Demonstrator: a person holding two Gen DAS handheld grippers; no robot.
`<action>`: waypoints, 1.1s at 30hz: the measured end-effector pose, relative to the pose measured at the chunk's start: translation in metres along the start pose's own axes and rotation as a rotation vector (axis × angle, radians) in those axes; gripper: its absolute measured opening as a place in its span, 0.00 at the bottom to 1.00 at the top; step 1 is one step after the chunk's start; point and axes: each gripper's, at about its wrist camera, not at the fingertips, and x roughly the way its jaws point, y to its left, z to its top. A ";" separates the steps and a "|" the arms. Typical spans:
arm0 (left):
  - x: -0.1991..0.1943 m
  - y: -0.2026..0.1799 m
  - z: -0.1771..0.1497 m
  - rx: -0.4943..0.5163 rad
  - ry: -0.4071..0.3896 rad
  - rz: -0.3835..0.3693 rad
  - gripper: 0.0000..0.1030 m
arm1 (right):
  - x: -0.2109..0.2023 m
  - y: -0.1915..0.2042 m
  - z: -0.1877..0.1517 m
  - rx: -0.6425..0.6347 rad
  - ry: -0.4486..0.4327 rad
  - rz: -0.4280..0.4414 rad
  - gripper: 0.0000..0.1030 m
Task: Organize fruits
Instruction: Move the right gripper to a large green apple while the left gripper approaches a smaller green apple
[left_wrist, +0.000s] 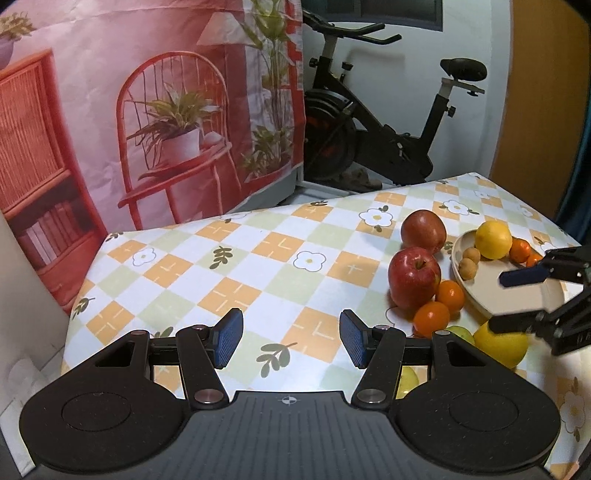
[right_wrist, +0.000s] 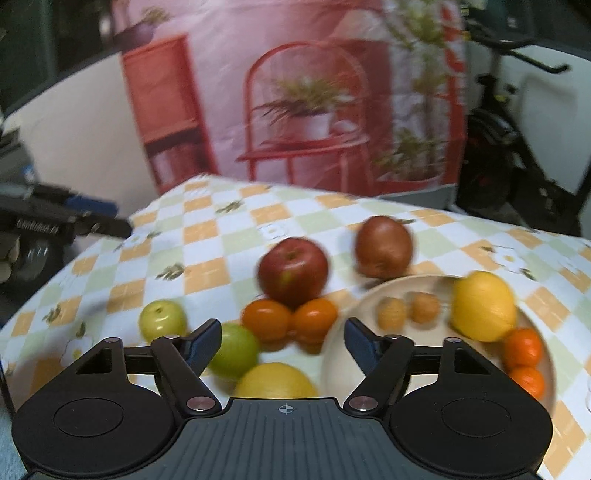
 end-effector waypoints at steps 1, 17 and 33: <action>0.000 0.001 -0.001 -0.003 0.001 0.001 0.59 | 0.004 0.005 0.002 -0.017 0.013 0.013 0.65; 0.007 0.009 -0.013 -0.021 0.029 -0.001 0.59 | 0.047 0.035 0.004 -0.119 0.175 0.048 0.52; 0.010 0.001 -0.017 -0.006 0.044 -0.021 0.59 | 0.057 0.046 0.005 -0.210 0.219 0.015 0.41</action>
